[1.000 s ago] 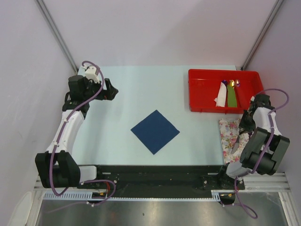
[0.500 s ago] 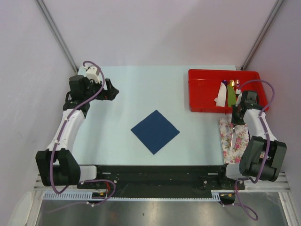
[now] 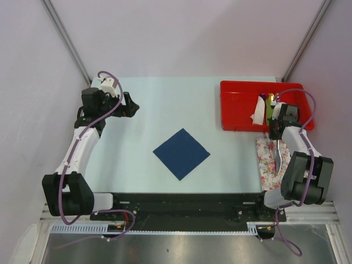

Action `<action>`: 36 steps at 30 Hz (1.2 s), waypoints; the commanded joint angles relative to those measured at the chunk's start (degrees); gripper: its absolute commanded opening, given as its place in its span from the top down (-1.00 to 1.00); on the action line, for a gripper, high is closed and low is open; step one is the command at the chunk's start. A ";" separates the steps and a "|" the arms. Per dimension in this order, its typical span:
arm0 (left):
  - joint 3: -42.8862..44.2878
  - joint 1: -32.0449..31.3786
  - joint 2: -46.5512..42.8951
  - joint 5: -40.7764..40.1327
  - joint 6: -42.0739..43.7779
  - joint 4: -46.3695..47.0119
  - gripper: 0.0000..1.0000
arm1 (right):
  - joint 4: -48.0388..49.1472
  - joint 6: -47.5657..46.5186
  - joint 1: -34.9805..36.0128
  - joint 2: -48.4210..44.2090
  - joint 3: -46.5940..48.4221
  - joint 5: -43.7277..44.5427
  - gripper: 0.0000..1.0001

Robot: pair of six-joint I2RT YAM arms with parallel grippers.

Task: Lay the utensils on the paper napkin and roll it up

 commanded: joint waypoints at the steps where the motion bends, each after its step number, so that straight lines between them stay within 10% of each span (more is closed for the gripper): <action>1: 2.00 -0.31 0.51 0.81 1.27 2.02 -0.99 | 4.61 -2.56 1.06 2.16 0.49 -1.86 1.00; 4: 2.00 -0.31 0.60 1.25 1.53 2.02 -0.99 | 1.02 -1.95 1.06 3.21 2.77 -2.56 0.68; 8: 1.56 -0.31 0.43 1.87 1.71 1.84 -0.99 | -3.55 -1.07 -1.05 0.32 4.62 -8.69 -0.33; 11: 0.69 -0.31 0.25 1.96 1.71 2.02 -0.99 | -6.89 -1.77 -3.42 -1.26 5.24 -12.04 -0.52; 36: -5.47 -0.22 -3.70 1.26 5.66 3.60 -0.99 | -7.16 -11.09 -13.79 12.27 0.23 -14.96 -0.09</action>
